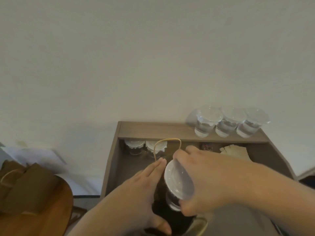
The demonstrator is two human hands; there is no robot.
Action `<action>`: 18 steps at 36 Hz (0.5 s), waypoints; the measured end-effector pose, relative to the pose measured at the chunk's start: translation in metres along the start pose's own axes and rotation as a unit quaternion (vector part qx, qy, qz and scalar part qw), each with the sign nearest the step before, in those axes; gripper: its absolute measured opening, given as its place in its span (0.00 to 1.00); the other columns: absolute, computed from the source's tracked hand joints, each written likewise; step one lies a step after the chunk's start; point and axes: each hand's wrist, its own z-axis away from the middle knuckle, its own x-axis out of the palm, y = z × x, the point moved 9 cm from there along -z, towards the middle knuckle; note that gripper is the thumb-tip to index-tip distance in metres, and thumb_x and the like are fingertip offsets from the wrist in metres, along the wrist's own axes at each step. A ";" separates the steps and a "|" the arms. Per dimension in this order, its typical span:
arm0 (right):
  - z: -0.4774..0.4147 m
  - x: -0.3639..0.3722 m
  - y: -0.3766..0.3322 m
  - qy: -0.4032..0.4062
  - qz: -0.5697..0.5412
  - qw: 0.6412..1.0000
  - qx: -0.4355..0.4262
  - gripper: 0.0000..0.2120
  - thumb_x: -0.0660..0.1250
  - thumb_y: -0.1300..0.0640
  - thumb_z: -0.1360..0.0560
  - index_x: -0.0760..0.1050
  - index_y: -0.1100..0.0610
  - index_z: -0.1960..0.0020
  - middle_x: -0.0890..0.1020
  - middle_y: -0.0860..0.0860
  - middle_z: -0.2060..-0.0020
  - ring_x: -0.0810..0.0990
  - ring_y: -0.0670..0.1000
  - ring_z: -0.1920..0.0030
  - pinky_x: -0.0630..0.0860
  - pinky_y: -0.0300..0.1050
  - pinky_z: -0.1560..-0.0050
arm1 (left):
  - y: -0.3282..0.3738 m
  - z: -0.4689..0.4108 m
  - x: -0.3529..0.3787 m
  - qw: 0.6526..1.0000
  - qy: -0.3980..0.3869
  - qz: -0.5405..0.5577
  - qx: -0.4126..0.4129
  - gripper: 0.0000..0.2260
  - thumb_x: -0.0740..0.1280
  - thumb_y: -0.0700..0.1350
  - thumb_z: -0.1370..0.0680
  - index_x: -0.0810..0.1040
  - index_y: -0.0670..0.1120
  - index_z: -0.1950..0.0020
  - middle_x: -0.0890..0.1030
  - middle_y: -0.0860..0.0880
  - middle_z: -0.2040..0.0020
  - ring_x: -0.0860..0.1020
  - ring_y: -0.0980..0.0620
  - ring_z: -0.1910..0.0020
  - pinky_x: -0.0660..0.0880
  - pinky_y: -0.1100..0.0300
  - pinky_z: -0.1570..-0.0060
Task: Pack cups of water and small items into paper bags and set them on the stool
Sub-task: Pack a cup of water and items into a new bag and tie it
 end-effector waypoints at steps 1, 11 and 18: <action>0.002 0.003 -0.007 -0.007 0.010 1.000 0.002 0.38 0.75 0.32 0.36 0.62 0.43 0.34 0.69 0.41 0.48 0.74 0.45 0.50 0.77 0.43 0.54 | -0.002 0.000 0.001 1.000 -0.004 -0.005 -0.007 0.61 0.80 0.67 0.35 0.35 0.69 0.20 0.39 0.73 0.20 0.44 0.63 0.18 0.42 0.52 0.19; -0.033 0.032 -0.049 0.088 0.198 0.976 -0.038 0.44 0.70 0.29 0.34 0.65 0.56 0.29 0.73 0.53 0.43 0.68 0.56 0.44 0.68 0.54 0.35 | 0.002 0.002 0.005 0.999 0.011 -0.030 0.002 0.65 0.80 0.69 0.36 0.33 0.61 0.18 0.37 0.68 0.19 0.41 0.65 0.20 0.40 0.61 0.23; -0.037 0.028 -0.053 0.051 0.161 0.984 -0.063 0.47 0.78 0.34 0.37 0.64 0.55 0.28 0.71 0.51 0.44 0.74 0.53 0.49 0.76 0.47 0.50 | -0.010 0.006 -0.001 0.999 0.039 -0.013 -0.007 0.67 0.80 0.70 0.39 0.33 0.61 0.17 0.39 0.69 0.19 0.43 0.66 0.21 0.43 0.63 0.24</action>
